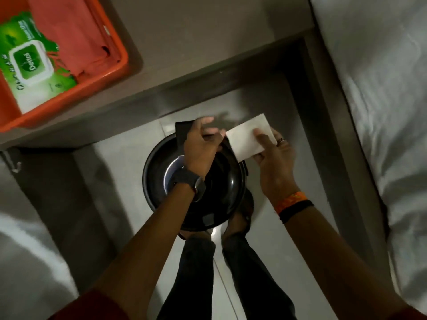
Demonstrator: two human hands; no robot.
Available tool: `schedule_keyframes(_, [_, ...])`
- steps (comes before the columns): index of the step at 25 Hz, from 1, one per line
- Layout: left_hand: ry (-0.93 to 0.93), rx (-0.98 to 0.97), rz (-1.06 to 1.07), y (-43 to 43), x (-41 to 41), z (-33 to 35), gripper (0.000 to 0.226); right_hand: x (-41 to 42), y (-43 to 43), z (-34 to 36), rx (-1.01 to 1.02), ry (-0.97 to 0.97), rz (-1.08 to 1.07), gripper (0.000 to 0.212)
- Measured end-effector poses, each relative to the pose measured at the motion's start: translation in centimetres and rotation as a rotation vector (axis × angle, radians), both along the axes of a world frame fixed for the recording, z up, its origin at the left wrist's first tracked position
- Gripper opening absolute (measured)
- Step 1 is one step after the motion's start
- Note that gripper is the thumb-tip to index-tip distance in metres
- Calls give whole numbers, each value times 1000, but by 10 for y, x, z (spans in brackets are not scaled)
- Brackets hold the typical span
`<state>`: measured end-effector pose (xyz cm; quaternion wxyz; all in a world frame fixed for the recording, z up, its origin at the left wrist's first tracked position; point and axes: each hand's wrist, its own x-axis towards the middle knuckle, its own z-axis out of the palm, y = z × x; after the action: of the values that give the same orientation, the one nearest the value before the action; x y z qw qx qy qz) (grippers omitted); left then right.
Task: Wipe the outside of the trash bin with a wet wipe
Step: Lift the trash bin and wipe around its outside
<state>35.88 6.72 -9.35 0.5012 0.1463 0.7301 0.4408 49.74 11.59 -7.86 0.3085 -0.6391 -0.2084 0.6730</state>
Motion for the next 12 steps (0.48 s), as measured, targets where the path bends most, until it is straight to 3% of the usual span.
schedule_keyframes(2, [372, -29, -483, 9, 6, -24, 47, 30, 7, -18, 46, -134, -62, 9])
schedule_keyframes(4, [600, -166, -1212, 20, 18, -44, 68, 59, 12, -39, 71, -263, 1, 5])
schedule_keyframes(6, [798, -320, -1762, 30, 36, -62, 90, 78, 8, -62, 65, -376, 79, 5])
schedule_keyframes(8, [859, -374, -1958, 41, 49, -70, 97, 84, -2, -79, 73, -404, 123, 2])
schedule_keyframes(12, [786, -450, -1963, 47, 48, -63, 90, 84, -24, -96, 182, -484, 201, 21])
